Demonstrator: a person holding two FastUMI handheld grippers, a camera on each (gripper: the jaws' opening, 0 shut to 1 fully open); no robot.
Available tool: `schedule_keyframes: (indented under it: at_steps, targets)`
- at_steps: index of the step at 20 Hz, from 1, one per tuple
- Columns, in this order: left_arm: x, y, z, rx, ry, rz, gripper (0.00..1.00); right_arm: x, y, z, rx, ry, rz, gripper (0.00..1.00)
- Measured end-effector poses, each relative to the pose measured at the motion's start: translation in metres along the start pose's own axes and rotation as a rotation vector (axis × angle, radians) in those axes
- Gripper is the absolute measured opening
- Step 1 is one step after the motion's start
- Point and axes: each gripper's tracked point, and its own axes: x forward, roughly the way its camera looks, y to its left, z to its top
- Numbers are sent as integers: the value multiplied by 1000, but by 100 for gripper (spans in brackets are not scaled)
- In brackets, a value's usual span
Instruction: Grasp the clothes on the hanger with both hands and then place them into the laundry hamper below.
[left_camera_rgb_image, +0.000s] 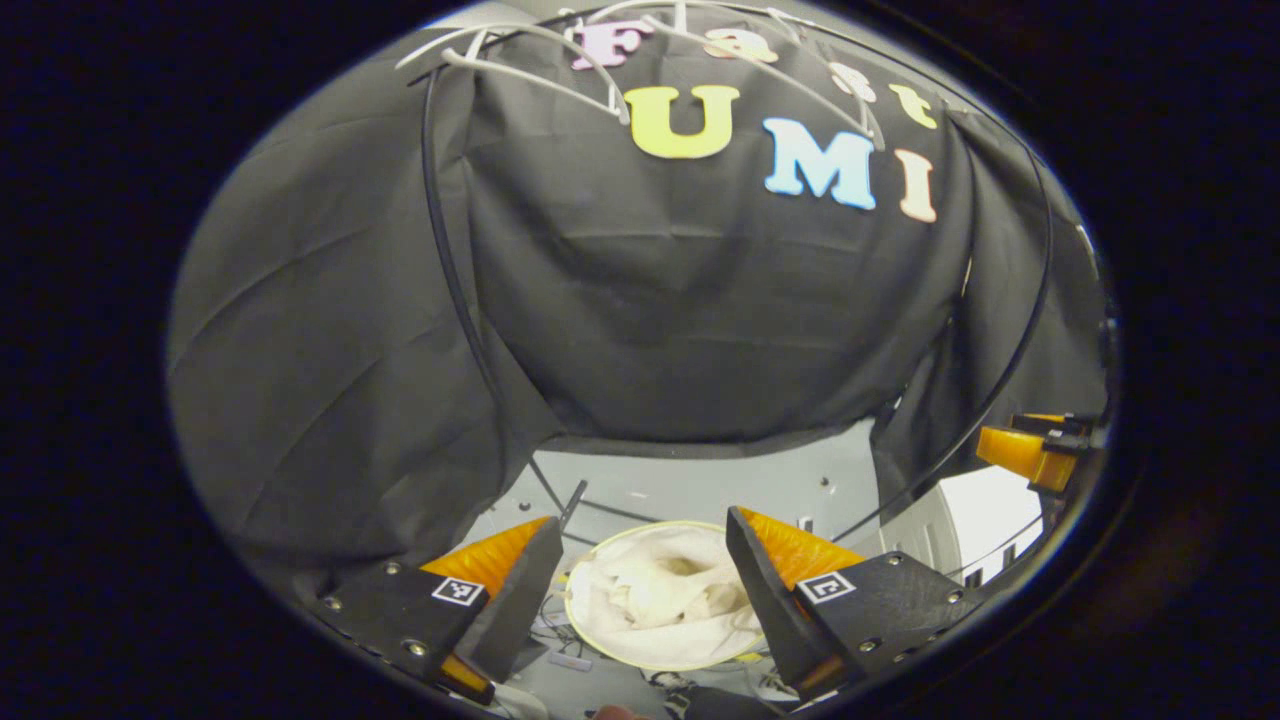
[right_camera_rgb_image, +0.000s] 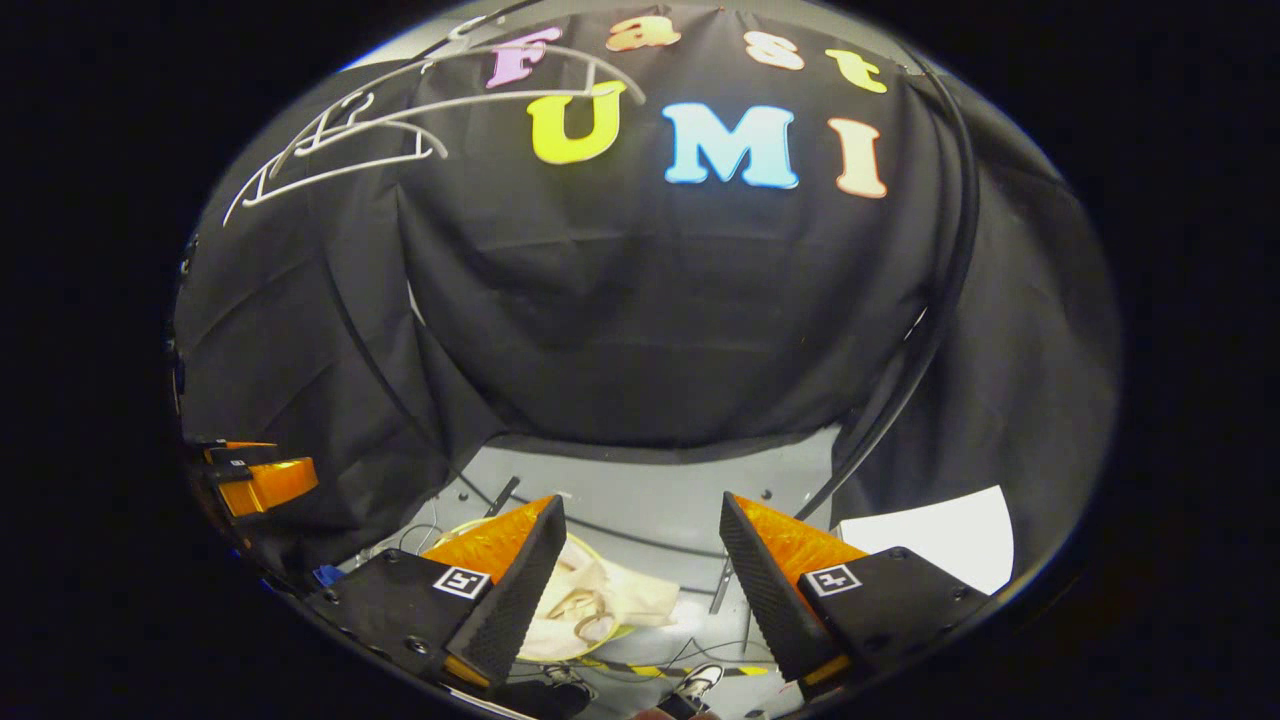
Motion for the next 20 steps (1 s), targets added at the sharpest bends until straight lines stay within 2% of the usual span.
schedule_keyframes:
  at_steps: [3, 7, 8, 10, 14, 15, 16, 17, 20]
  targets:
    - [-24, -13, 59, -31, -103, 9, 98, -10, -28, 33, 11, -84, -17, 98]
    - [-60, -29, 135, 13, -277, 3, 97, -35, -56, 82, 24, -215, -47, 98]
    - [-68, -37, 152, 13, -321, -5, 97, -42, -62, 96, 24, -251, -56, 93]
    - [-87, -53, 189, -5, -411, -23, 97, -60, -72, 128, 21, -327, -72, 93]
    - [-154, -70, 268, -47, -621, -68, 97, -97, -88, 184, 17, -478, -105, 93]
    - [-164, -74, 282, -58, -669, -84, 97, -108, -91, 195, 21, -513, -115, 98]
    - [-175, -77, 293, -66, -711, -105, 97, -119, -95, 205, 26, -541, -128, 93]
    - [-186, -83, 296, -73, -731, -121, 97, -127, -100, 212, 27, -563, -148, 98]
    - [-197, -83, 301, -106, -753, -135, 97, -144, -115, 227, 26, -595, -202, 100]
